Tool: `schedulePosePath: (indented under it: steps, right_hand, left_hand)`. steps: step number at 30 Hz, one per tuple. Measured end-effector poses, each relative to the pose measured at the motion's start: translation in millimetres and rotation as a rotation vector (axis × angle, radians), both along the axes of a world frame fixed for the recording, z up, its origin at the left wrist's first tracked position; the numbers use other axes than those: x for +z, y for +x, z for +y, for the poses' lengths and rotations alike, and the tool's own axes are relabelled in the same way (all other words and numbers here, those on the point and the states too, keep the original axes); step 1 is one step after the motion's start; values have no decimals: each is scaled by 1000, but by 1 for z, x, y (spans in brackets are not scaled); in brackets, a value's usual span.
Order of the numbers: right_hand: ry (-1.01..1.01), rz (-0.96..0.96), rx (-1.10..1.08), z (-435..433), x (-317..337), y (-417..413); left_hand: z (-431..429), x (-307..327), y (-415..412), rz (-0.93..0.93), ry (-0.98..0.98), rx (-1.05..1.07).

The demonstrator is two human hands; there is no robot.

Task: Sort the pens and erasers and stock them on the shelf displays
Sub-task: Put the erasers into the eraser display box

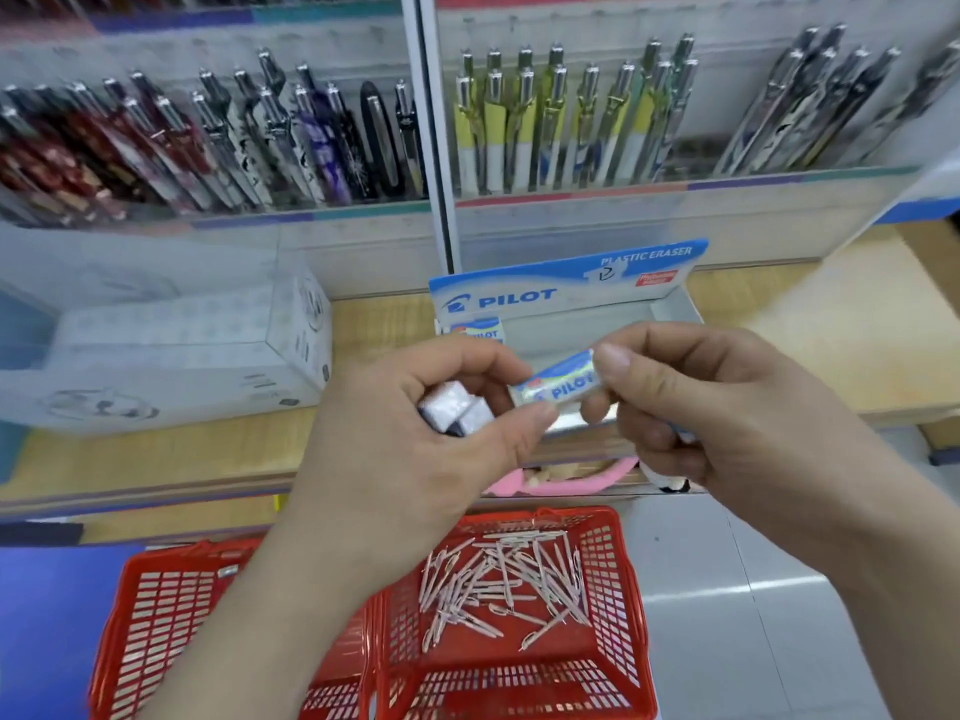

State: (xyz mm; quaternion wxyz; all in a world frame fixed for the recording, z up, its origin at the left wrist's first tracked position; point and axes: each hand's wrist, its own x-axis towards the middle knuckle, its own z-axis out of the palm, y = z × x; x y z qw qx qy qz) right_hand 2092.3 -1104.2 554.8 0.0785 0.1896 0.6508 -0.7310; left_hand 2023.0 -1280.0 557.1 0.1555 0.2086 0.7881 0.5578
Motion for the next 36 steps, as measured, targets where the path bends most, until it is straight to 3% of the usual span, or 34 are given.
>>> schedulePosePath:
  steps: [6,9,12,15,25,29,32,34,36]
  right_hand:
    - [211,-72,-19,2,5,-15]
    - [498,-88,-144,2,-9,-28]
    - [739,-101,-257,-2,-25,-44]
    - [858,-162,-252,-7,-36,-58]
    - [1077,-165,-264,-20,-41,-64]
    - [1051,-132,-206,-19,-40,-60]
    - [917,-157,-301,-9,-36,-55]
    - [559,-145,-472,-2,-24,-49]
    - [33,-94,-553,-2,-10,-41]
  left_hand:
    - [3,-16,-13,193,-121,21]
    - [-1,-25,-28,287,-186,147]
    - [-6,-38,-39,271,-281,300]
    - [-1,-48,-40,305,-380,269]
    - [3,-53,-35,119,-262,276]
    - [1,-53,-33,97,-262,272]
    - [-3,-50,-29,92,-223,367]
    - [-8,-41,-23,78,-136,449]
    - [-8,-28,-13,30,-38,448]
